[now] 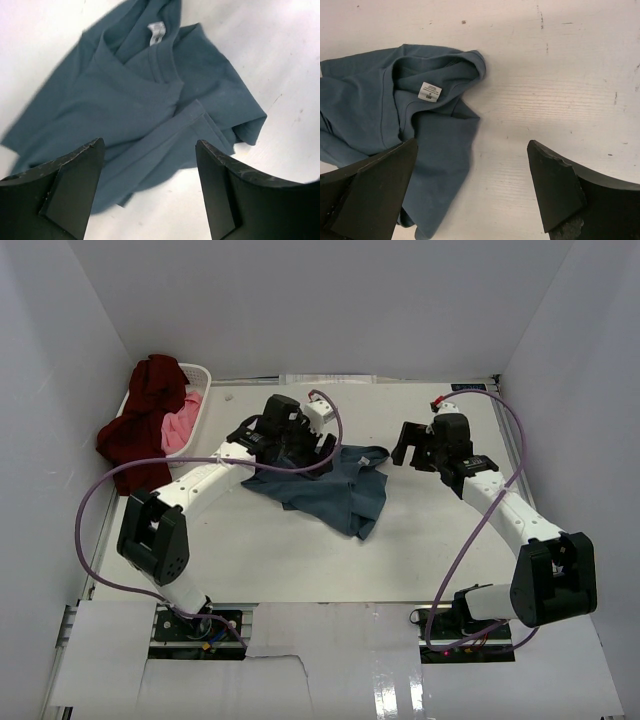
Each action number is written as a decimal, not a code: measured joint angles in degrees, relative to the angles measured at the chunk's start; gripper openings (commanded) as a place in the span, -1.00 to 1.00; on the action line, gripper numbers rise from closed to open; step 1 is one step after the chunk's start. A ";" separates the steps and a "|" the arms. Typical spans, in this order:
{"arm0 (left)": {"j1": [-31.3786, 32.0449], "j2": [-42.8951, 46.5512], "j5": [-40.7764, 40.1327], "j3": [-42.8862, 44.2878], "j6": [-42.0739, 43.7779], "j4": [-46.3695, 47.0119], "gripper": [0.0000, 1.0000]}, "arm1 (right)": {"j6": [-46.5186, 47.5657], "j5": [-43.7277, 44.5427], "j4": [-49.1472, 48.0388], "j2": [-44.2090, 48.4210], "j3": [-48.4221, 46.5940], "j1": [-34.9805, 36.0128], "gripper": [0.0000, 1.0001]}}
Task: Fold and stack the t-shirts
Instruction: Flatten out the tshirt
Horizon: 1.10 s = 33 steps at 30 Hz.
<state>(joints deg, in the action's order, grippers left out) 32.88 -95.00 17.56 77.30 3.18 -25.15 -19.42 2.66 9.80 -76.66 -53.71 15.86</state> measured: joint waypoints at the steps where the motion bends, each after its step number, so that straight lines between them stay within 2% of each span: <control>1: -0.02 0.22 1.16 0.00 3.02 0.83 0.69 | -0.07 -0.35 -0.09 0.00 0.00 0.02 0.94; 7: -0.11 -2.21 10.27 3.06 16.37 -0.39 0.65 | -0.35 -3.80 -0.76 0.00 0.26 0.02 0.94; 13: -0.13 -9.11 17.31 8.02 23.28 -3.91 0.57 | -0.35 -4.39 -0.98 0.90 1.09 0.00 0.96; 22: -0.13 -15.30 22.84 9.09 26.82 -9.35 0.53 | -0.31 -4.46 -1.01 3.50 2.95 -0.87 0.96; 33: -0.13 -19.52 25.44 13.99 25.44 -10.25 0.47 | -0.15 -5.03 -0.94 3.61 3.78 -1.66 0.96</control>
<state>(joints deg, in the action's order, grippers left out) 32.75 -114.52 43.00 91.29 28.62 -35.40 -19.57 -2.37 8.86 -73.06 -49.93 14.20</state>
